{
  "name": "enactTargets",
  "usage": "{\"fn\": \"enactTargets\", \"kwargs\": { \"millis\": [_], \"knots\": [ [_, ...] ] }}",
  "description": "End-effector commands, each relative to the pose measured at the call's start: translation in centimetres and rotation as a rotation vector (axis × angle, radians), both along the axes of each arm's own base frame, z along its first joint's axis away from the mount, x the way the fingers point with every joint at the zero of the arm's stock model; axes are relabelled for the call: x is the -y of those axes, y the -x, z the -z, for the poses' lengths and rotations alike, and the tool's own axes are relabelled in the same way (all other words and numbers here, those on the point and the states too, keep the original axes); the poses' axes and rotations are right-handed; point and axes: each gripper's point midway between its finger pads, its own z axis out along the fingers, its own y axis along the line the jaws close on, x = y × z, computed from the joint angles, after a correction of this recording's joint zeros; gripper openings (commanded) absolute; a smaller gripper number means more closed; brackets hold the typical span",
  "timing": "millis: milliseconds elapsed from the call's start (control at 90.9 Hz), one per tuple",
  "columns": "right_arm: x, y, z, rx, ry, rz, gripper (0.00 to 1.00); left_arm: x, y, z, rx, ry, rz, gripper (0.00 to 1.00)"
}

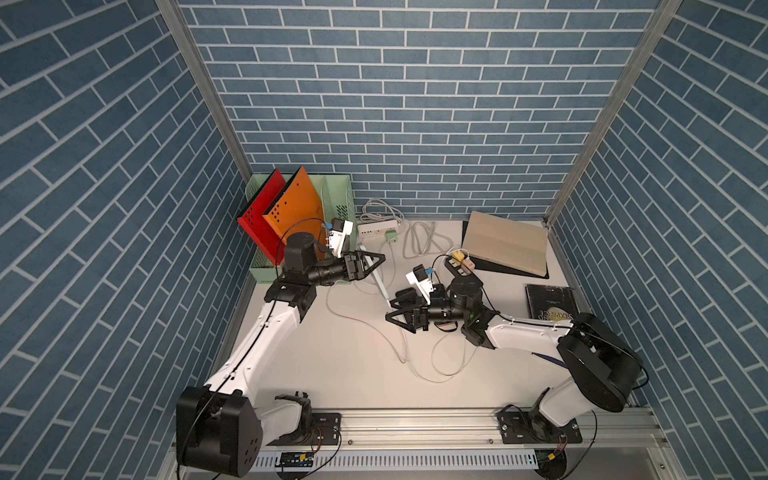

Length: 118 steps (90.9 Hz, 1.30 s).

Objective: Unplug the charging cable from the phone
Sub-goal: Remove the charging cable from the phone.

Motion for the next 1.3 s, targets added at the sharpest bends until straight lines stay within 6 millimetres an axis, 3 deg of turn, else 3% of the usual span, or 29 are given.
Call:
{"fn": "enactTargets", "kwargs": {
  "millis": [0, 88, 363, 660, 825, 913, 1023, 1034, 1045, 1067, 1287],
  "knots": [
    [0.0, 0.4, 0.7, 0.017, 0.022, -0.015, 0.58, 0.1, -0.2, -2.5, 0.088, 0.014, 0.008, 0.00],
    [0.0, 0.4, 0.8, 0.015, 0.023, -0.015, 0.36, 0.1, -0.2, -2.5, 0.091, 0.013, 0.006, 0.00],
    [0.0, 0.4, 1.3, 0.001, 0.036, -0.015, 0.00, 0.0, -0.2, -2.2, 0.086, 0.010, 0.002, 0.00],
    [0.5, 1.9, 3.0, -0.018, 0.060, -0.056, 0.00, 0.0, -0.3, -2.2, 0.089, 0.005, -0.002, 0.00],
    [0.6, 1.7, 3.2, -0.023, 0.074, -0.042, 0.00, 0.0, -0.3, -2.1, 0.088, 0.006, -0.002, 0.00],
    [0.7, 0.8, 2.9, -0.025, 0.082, -0.013, 0.22, 0.0, -0.3, -2.1, 0.088, 0.006, -0.002, 0.00],
    [0.9, -0.3, 2.3, -0.017, 0.093, 0.012, 0.66, 0.0, -0.2, -2.1, 0.088, 0.006, -0.001, 0.00],
    [0.9, -0.4, 2.2, -0.015, 0.094, 0.016, 0.72, 0.0, -0.2, -2.1, 0.087, 0.006, -0.001, 0.00],
    [1.0, -0.6, 2.1, -0.011, 0.095, 0.018, 0.86, 0.0, -0.2, -2.1, 0.086, 0.006, -0.001, 0.00],
    [1.0, -0.8, 1.9, -0.003, 0.097, 0.021, 0.96, 0.0, -0.1, -2.1, 0.086, 0.006, 0.000, 0.00],
    [0.7, -1.4, -1.4, 0.056, 0.041, -0.079, 0.99, 0.1, 0.2, -2.0, 0.087, 0.011, 0.022, 0.00]
  ]
}}
